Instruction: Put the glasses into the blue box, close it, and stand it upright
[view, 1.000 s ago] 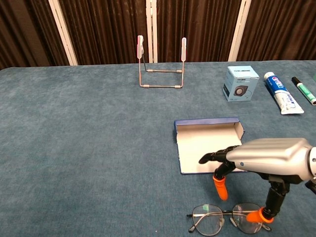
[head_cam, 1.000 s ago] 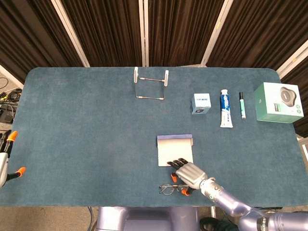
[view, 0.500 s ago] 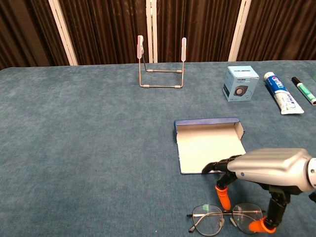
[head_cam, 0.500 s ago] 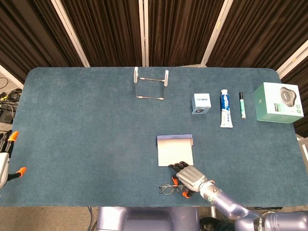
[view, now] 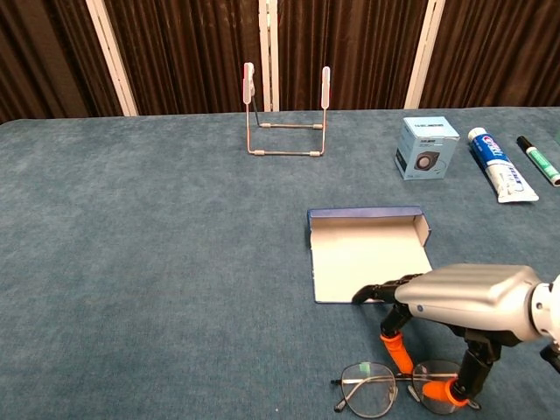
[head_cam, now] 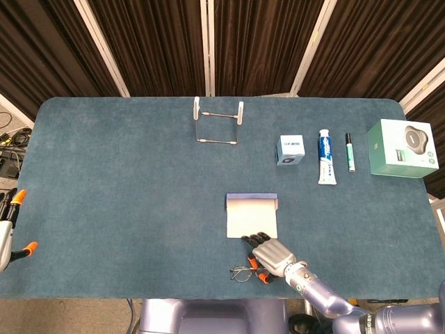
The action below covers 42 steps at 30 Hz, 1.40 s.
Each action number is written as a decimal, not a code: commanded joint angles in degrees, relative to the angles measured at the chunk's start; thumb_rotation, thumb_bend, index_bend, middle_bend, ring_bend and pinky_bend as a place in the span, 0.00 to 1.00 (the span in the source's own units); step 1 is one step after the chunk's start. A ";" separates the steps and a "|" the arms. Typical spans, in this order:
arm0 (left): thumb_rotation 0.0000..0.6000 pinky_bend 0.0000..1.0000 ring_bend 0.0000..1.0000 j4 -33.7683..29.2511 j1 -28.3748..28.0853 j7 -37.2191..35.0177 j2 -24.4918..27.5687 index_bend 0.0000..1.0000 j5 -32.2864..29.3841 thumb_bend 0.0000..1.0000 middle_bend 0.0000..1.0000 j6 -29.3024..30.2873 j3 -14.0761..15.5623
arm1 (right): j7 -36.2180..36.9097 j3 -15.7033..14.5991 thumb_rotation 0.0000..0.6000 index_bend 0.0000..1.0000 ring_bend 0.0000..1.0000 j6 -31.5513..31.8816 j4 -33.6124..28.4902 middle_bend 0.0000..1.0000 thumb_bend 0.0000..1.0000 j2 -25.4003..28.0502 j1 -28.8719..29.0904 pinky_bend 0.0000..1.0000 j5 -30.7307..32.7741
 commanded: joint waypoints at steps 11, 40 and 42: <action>1.00 0.00 0.00 -0.17 -0.04 0.08 0.00 0.00 0.36 0.00 0.00 0.17 0.25 | 2.54 -0.84 1.00 0.63 0.00 1.48 -0.27 0.00 0.34 0.39 -0.95 0.00 -3.67; 1.00 0.00 0.00 -0.45 -0.02 -1.55 0.69 0.00 0.50 0.00 0.00 0.18 0.30 | 8.01 11.19 1.00 0.64 0.00 4.79 8.25 0.00 0.39 -4.04 3.40 0.00 3.03; 1.00 0.00 0.00 -0.49 -0.05 -1.79 0.78 0.00 0.42 0.00 0.00 0.06 0.28 | 7.48 11.60 1.00 0.64 0.00 4.91 9.64 0.00 0.39 -5.08 3.91 0.00 4.07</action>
